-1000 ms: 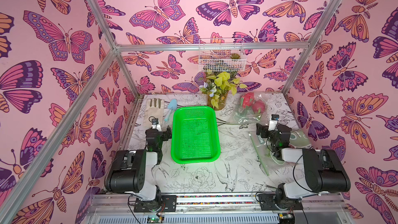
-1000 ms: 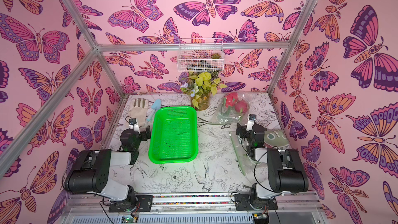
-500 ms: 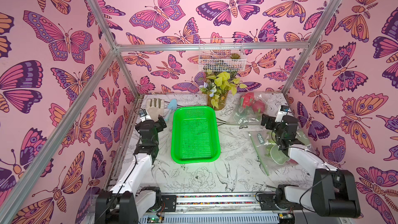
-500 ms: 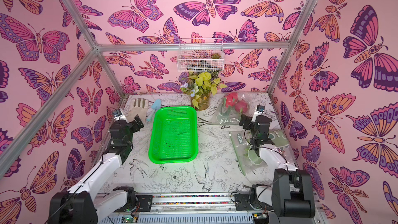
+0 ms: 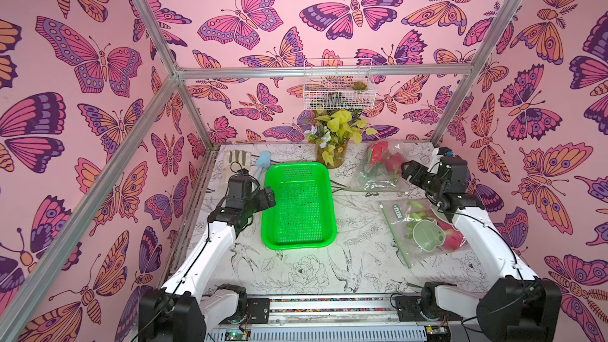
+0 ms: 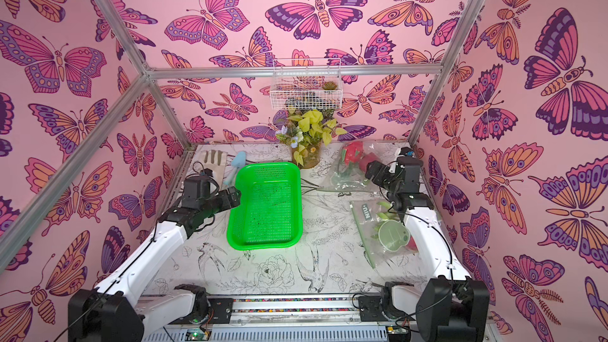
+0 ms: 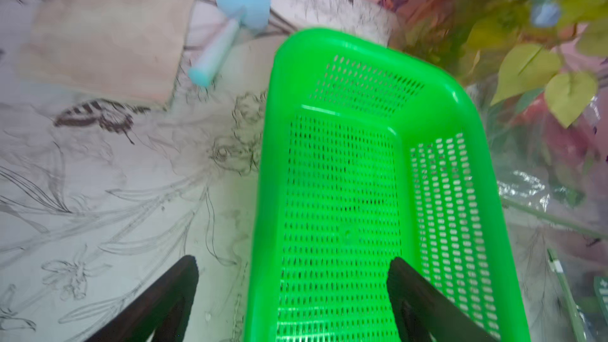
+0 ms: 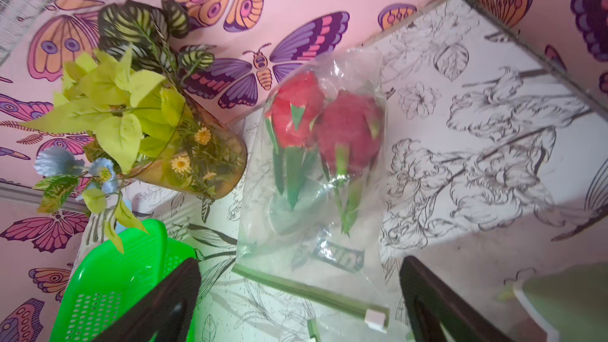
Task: Open the zip-top bag and take out the dragon fruit
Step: Move the basket to the center of the board.
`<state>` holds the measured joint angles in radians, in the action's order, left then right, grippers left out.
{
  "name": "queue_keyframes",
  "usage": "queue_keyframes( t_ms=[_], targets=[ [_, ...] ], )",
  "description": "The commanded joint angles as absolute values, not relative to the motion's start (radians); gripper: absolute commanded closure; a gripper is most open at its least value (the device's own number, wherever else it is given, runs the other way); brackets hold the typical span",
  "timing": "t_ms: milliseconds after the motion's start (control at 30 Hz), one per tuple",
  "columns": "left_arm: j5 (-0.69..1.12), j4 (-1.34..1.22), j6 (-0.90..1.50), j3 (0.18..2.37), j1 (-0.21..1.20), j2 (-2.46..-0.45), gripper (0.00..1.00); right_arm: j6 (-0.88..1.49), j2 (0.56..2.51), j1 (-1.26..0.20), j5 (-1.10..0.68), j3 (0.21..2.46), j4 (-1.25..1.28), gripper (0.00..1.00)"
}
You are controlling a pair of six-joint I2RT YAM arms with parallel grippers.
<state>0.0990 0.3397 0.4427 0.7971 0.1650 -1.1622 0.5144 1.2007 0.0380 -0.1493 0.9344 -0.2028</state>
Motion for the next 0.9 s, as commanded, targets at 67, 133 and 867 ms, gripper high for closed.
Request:
queue_keyframes(
  t_ms=[67, 133, 867],
  targets=[
    [0.234, 0.386, 0.449, 0.77, 0.173, -1.23, 0.22, 0.556, 1.219, 0.04, -0.174, 0.923, -0.316, 0.05],
    [0.244, 0.374, 0.447, 0.774, 0.174, -1.248, 0.25, 0.555, 1.222, 0.041, -0.175, 0.918, -0.319, 0.06],
    [0.257, 0.288, 0.341, 0.921, 0.098, -1.502, 0.85, 0.57, 1.312, 0.115, -0.272, 0.925, -0.33, 0.21]
  ],
)
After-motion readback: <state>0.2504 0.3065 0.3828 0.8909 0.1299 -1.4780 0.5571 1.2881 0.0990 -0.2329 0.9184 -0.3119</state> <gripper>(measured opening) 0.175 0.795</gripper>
